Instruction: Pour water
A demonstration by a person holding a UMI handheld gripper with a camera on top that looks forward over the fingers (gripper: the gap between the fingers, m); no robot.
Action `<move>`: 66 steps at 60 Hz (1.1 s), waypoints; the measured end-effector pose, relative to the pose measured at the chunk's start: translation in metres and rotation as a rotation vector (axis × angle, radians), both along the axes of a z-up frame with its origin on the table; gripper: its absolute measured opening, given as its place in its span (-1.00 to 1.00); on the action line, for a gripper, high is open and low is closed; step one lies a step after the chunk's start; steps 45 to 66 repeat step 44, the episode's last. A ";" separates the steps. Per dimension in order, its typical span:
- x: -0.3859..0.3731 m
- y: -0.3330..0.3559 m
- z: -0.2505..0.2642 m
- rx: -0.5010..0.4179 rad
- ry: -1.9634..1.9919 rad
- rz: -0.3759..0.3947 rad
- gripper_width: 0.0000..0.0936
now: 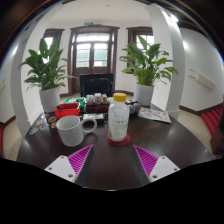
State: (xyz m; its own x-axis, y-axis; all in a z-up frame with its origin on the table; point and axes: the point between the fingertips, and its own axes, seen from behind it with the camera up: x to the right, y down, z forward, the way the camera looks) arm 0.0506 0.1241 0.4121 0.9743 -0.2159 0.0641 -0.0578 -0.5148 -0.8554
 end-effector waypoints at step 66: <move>-0.045 -0.122 0.157 0.179 0.004 0.097 0.66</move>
